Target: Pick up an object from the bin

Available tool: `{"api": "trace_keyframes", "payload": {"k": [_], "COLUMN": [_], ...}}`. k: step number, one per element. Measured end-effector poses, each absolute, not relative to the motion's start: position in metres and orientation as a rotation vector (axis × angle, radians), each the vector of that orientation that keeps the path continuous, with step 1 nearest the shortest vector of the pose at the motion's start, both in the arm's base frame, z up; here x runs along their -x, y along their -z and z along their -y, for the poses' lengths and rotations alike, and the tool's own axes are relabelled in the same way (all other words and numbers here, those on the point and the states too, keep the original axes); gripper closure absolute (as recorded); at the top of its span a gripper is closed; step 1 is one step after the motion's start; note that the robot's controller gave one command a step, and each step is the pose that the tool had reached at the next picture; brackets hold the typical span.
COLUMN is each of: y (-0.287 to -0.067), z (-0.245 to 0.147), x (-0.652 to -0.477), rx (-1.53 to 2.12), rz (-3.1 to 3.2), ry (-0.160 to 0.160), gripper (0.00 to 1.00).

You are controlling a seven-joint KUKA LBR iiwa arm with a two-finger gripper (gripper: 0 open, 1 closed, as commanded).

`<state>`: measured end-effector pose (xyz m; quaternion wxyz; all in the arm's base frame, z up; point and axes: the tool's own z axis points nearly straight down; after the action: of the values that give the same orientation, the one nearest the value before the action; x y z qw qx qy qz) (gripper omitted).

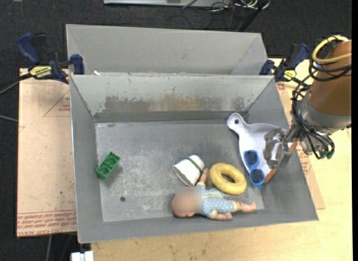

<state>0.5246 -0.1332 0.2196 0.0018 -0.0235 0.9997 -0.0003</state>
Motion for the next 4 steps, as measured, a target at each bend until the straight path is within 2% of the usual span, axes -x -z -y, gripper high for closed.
{"api": "trace_keyframes", "payload": {"k": [1, 2, 3, 4], "y": [-0.169, -0.11, -0.09, -0.072], "z": [0.109, 0.102, 0.103, 0.051], "x": [-0.507, -0.519, -0.52, -0.517], "rx": [0.094, 0.243, 0.204, 0.261], "rz": [-3.132, -3.123, -3.108, -3.115], "ry": [0.003, 0.002, 0.019, 0.002], "gripper": [1.0, 1.0, 1.0, 0.0]}}
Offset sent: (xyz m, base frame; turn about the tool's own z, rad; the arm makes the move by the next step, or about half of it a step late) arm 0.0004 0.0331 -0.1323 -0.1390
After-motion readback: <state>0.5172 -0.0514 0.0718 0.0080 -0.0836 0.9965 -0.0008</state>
